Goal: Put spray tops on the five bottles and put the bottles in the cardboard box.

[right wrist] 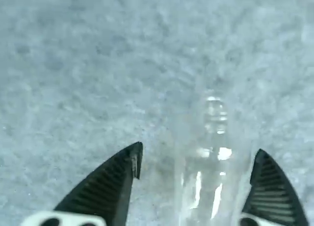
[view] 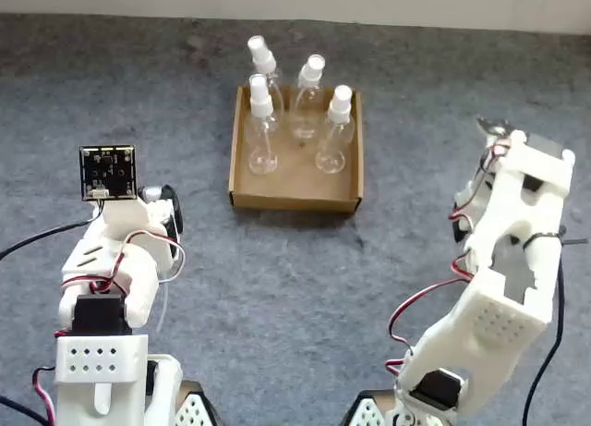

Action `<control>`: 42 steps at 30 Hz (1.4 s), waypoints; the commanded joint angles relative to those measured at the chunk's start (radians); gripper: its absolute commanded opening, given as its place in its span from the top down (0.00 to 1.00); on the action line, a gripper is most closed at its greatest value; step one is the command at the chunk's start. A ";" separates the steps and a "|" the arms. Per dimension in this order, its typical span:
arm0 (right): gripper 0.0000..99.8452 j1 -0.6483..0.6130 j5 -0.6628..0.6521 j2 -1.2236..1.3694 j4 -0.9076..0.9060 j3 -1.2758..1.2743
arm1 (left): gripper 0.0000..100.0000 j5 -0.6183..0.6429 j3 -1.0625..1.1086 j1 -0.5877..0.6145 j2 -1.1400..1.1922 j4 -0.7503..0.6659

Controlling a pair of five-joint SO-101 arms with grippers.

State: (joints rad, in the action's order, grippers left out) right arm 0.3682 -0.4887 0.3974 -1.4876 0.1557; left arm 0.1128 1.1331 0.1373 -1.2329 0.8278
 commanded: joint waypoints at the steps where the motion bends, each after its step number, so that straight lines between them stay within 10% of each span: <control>1: 0.70 -0.021 -0.031 -0.019 -0.025 0.084 | 1.00 -0.002 -0.044 0.013 0.001 -0.021; 22: 0.70 0.033 -0.203 -0.016 0.082 -0.090 | 1.00 -0.002 -0.044 0.010 0.001 -0.021; 34: 1.00 0.030 -0.199 -0.024 0.065 -0.091 | 1.00 -0.002 -0.048 0.010 -0.002 -0.021; 42: 1.00 -0.019 -0.055 -0.249 -0.085 0.064 | 1.00 -0.003 -0.124 0.008 0.004 -0.015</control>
State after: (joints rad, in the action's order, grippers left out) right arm 0.3897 -0.6068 0.3314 -1.5244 0.1281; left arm 0.1128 1.0978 0.1373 -1.2329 0.8263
